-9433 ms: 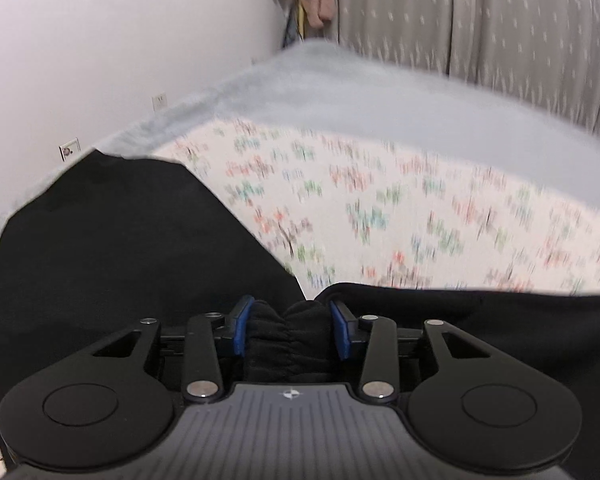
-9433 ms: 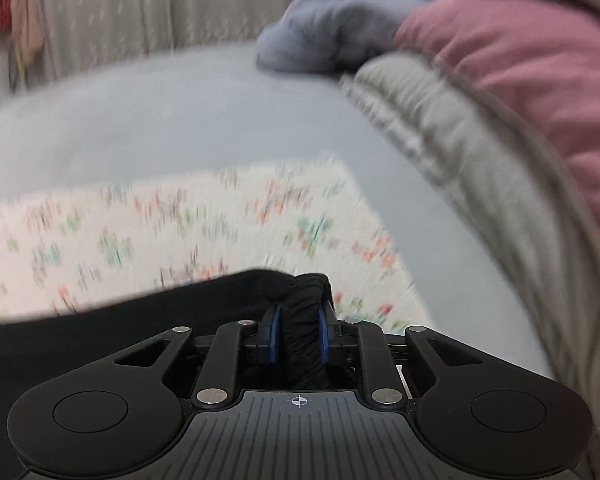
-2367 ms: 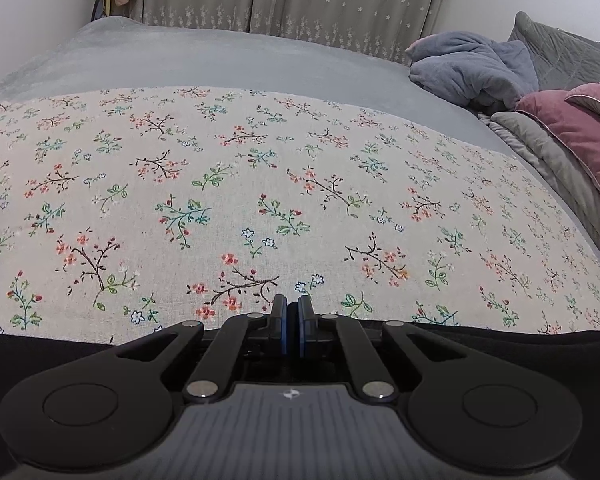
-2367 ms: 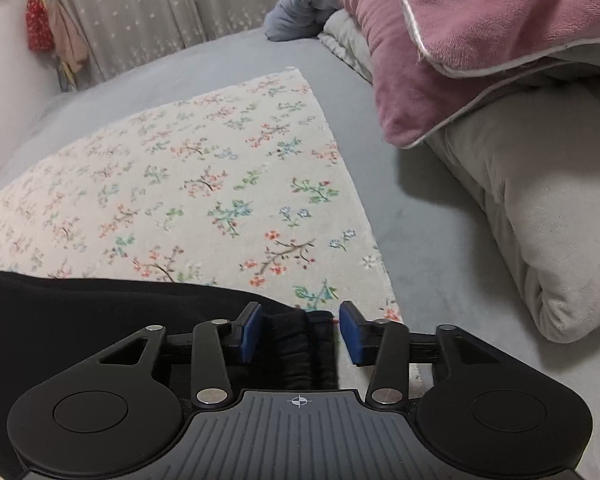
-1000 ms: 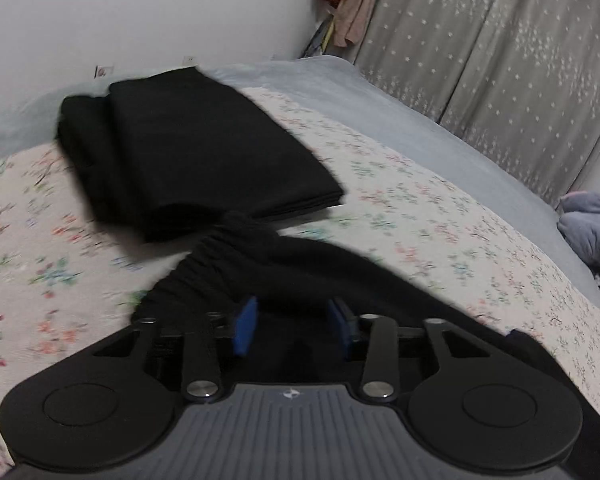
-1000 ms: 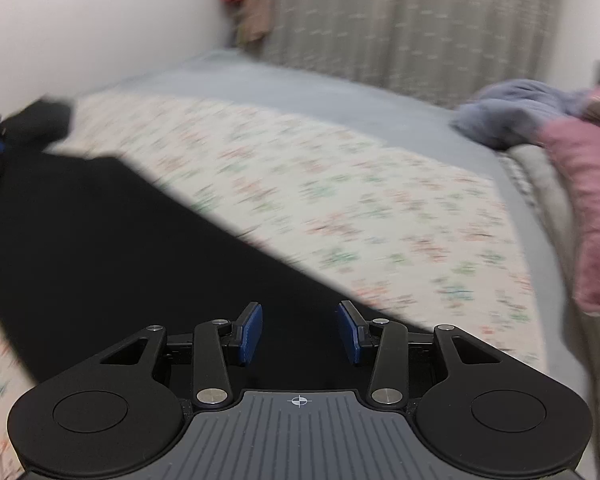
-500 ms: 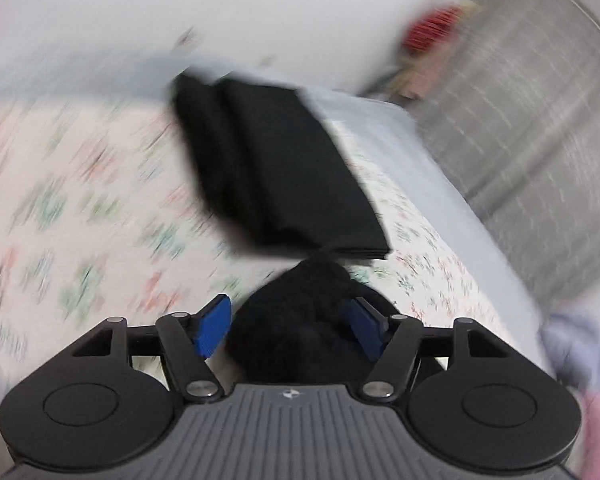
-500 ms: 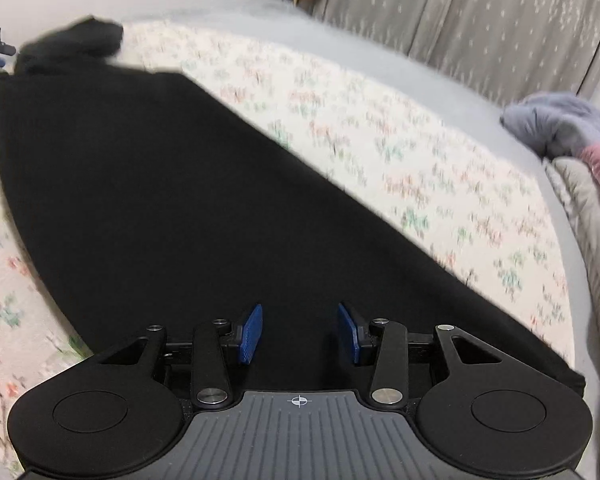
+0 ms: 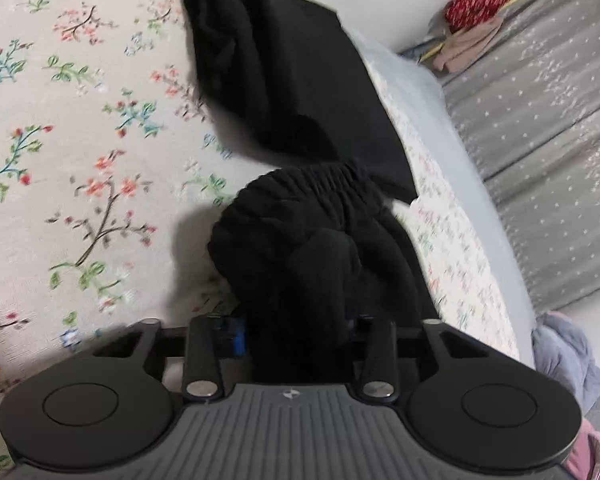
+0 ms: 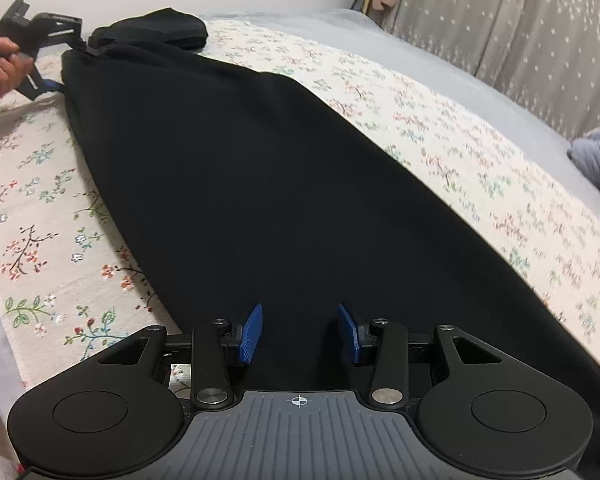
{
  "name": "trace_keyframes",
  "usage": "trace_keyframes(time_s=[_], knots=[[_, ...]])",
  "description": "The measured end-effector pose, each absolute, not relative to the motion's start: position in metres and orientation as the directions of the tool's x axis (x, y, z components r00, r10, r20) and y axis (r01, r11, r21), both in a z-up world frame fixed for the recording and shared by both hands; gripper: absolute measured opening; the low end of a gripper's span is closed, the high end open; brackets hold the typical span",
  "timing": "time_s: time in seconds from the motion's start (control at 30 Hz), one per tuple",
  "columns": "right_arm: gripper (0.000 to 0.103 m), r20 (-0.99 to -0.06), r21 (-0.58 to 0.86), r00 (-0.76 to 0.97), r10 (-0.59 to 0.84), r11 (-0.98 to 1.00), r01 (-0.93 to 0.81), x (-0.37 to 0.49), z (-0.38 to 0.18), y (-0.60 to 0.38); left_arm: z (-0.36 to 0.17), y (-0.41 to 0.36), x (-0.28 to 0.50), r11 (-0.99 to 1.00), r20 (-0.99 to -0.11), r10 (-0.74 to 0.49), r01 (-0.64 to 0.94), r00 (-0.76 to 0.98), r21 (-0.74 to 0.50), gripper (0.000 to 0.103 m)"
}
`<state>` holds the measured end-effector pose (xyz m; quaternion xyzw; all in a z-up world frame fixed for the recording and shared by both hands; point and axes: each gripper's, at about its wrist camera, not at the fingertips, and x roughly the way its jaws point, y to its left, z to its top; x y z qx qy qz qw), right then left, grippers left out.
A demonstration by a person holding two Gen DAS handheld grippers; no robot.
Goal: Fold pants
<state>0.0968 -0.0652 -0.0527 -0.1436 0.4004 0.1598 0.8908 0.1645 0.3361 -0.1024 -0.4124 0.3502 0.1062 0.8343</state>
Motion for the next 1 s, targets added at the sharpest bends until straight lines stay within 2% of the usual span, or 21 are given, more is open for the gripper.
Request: trace_keyframes(time_s=[0.03, 0.07, 0.1, 0.2, 0.27, 0.3, 0.33, 0.4, 0.43, 0.5, 0.6, 0.67, 0.83, 0.9, 1.0], knots=[[0.041, -0.759, -0.122, 0.628, 0.172, 0.909, -0.397, 0.098, -0.054, -0.066, -0.1, 0.336, 0.165, 0.645, -0.665, -0.098, -0.462, 0.74, -0.609, 0.029], [0.041, -0.759, -0.119, 0.628, 0.172, 0.912, -0.393, 0.099, -0.055, -0.066, -0.092, 0.334, 0.163, 0.662, -0.646, -0.078, -0.444, 0.76, -0.603, 0.02], [0.041, -0.76, -0.117, 0.628, 0.169, 0.915, -0.387, 0.1, -0.056, -0.069, -0.079, 0.33, 0.158, 0.696, -0.616, -0.05, -0.415, 0.786, -0.586, 0.018], [0.042, -0.761, -0.104, 0.625, 0.174, 0.918, -0.382, 0.099, -0.059, -0.075, -0.061, 0.318, 0.145, 0.769, -0.548, 0.015, -0.36, 0.836, -0.528, 0.017], [0.042, -0.764, -0.091, 0.62, 0.177, 0.922, -0.375, 0.101, -0.059, -0.078, -0.067, 0.318, 0.149, 0.792, -0.57, 0.041, -0.374, 0.821, -0.483, 0.018], [0.042, -0.766, -0.085, 0.617, 0.179, 0.924, -0.374, 0.102, -0.059, -0.08, -0.075, 0.319, 0.155, 0.793, -0.608, 0.05, -0.402, 0.792, -0.458, 0.019], [0.042, -0.768, -0.082, 0.615, 0.181, 0.924, -0.374, 0.104, -0.058, -0.08, -0.086, 0.321, 0.161, 0.795, -0.654, 0.053, -0.428, 0.755, -0.429, 0.021], [0.043, -0.77, -0.075, 0.611, 0.184, 0.925, -0.373, 0.105, -0.057, -0.083, -0.108, 0.321, 0.173, 0.805, -0.71, 0.057, -0.453, 0.702, -0.383, 0.035], [0.043, -0.772, -0.069, 0.609, 0.185, 0.927, -0.37, 0.106, -0.057, -0.083, -0.108, 0.324, 0.169, 0.805, -0.705, 0.058, -0.451, 0.707, -0.386, 0.038], [0.043, -0.773, -0.06, 0.606, 0.189, 0.929, -0.366, 0.109, -0.058, -0.085, -0.1, 0.328, 0.167, 0.814, -0.697, 0.079, -0.45, 0.713, -0.368, 0.055], [0.045, -0.772, -0.065, 0.608, 0.185, 0.929, -0.365, 0.108, -0.057, -0.085, -0.08, 0.339, 0.158, 0.796, -0.667, 0.092, -0.457, 0.739, -0.397, 0.062], [0.045, -0.775, -0.066, 0.605, 0.183, 0.929, -0.365, 0.107, -0.056, -0.086, -0.063, 0.344, 0.147, 0.769, -0.628, 0.099, -0.46, 0.772, -0.444, 0.062], [0.046, -0.76, -0.065, 0.624, 0.183, 0.934, -0.352, 0.101, -0.042, -0.092, -0.022, 0.333, 0.135, 0.792, -0.485, 0.306, -0.501, 0.82, -0.348, 0.066], [0.046, -0.74, -0.024, 0.638, 0.213, 0.939, -0.342, 0.102, -0.035, -0.095, -0.014, 0.33, 0.143, 0.814, -0.454, 0.274, -0.456, 0.848, -0.359, 0.069], [0.046, -0.747, 0.004, 0.627, 0.223, 0.943, -0.331, 0.106, -0.037, -0.096, -0.019, 0.308, 0.177, 0.892, -0.524, 0.047, -0.273, 0.85, -0.362, 0.072]])
